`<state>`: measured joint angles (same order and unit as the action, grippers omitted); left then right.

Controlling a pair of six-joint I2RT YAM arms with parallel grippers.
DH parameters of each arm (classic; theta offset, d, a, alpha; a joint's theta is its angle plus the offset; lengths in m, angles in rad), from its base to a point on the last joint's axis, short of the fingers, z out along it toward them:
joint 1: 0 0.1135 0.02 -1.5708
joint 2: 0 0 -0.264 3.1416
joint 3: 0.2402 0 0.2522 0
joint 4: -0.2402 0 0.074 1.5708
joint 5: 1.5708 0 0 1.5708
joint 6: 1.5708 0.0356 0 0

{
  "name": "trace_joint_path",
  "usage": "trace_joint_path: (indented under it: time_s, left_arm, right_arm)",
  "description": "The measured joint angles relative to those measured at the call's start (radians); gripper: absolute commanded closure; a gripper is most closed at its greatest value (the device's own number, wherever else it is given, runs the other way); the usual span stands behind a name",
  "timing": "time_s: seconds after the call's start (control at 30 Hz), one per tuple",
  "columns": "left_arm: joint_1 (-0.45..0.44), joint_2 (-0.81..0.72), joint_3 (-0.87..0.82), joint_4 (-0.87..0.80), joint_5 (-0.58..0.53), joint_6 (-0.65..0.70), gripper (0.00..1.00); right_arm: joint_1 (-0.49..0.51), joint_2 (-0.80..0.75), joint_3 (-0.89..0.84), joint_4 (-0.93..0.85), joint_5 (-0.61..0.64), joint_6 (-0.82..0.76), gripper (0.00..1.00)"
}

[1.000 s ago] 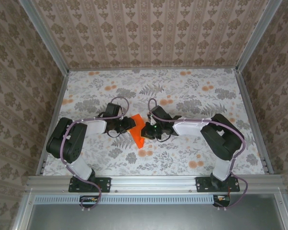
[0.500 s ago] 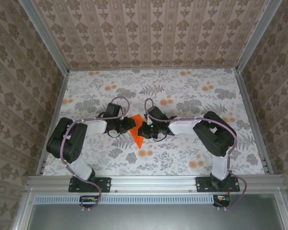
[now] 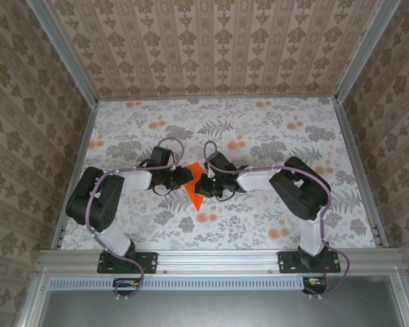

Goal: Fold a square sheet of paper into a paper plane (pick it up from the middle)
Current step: Third fold the triangle at the center of the table.

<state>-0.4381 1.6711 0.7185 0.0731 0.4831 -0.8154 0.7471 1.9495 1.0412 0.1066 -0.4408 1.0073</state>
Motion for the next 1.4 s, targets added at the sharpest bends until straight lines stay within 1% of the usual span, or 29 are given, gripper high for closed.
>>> trace_joint_path:
  time_s: [1.4]
  left_arm:
    - [-0.002,0.0,-0.001,0.003,0.0,0.0,0.71]
  right_arm:
    - [0.0,0.033,0.024,0.003,0.012,0.014,0.92]
